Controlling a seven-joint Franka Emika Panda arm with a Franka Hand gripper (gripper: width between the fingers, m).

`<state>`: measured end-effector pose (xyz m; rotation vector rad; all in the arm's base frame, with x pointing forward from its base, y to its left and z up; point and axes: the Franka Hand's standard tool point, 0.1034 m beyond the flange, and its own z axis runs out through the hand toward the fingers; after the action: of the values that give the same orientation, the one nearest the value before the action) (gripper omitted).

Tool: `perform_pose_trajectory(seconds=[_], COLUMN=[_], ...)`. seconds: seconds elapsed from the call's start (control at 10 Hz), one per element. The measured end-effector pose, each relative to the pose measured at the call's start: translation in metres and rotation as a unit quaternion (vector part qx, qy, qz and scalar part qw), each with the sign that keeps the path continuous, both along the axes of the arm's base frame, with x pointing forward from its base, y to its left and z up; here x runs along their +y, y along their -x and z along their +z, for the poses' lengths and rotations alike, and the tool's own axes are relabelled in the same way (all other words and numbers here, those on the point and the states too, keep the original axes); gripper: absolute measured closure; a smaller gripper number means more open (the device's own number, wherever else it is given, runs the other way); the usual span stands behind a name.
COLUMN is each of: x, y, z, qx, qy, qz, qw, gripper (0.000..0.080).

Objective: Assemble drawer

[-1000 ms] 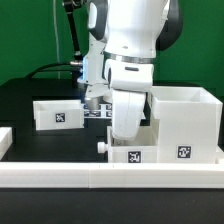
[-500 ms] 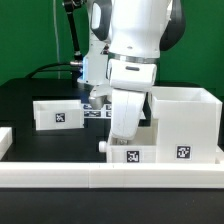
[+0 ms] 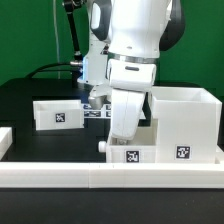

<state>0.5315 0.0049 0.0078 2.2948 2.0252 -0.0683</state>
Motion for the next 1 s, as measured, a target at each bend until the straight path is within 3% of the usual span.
perform_pose_trajectory(seconds=[0.1,0.3,0.4,0.6,0.8,1.0], x=[0.0,0.001,0.004,0.008,0.003,-0.017], y=[0.0,-0.001,-0.003,-0.005,-0.008,-0.01], z=[0.0,0.001,0.003,0.012,0.027,0.048], qx=[0.0,0.0,-0.002,-0.003,-0.002,0.01], qy=[0.0,0.0,0.0,0.002,0.007,0.017], qz=[0.0,-0.001,-0.002,-0.004,-0.003,0.013], qw=[1.0,1.0,1.0,1.0,1.0,1.0], gripper=[0.0757,0.0431,0.0431,0.018,0.0159,0.0151])
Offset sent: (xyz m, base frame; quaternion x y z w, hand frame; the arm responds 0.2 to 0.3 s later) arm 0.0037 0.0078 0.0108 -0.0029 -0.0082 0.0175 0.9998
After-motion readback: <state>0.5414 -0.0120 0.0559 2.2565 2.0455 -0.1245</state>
